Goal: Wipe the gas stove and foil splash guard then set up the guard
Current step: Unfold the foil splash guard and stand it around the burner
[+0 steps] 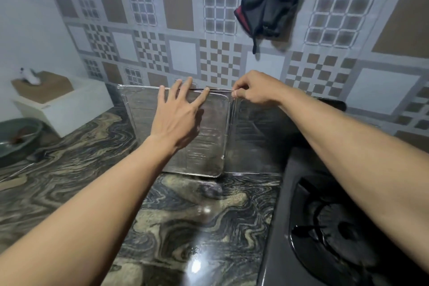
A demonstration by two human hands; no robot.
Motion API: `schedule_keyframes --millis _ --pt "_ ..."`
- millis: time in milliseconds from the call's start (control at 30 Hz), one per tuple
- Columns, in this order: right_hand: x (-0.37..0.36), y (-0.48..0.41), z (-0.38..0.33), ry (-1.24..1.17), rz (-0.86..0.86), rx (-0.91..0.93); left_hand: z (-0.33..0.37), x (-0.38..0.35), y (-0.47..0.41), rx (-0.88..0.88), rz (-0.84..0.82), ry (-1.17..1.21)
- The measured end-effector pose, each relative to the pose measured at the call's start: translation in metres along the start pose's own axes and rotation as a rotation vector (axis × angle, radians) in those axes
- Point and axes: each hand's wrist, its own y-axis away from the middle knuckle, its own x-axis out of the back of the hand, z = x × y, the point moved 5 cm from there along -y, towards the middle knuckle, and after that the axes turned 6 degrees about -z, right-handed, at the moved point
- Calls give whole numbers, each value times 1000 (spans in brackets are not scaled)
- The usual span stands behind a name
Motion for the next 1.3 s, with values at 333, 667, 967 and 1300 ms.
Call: schedule_keyframes --millis 333,667,967,1300 --pt "16 10 1 38 29 36 10 32 -4 568 59 684" --pt "4 25 16 142 196 16 -5 26 13 1075 -255 1085" --pt "59 45 51 222 465 -55 -15 77 3 610 -366 991" --pt "78 62 56 281 477 158 12 89 2 555 -416 1083"
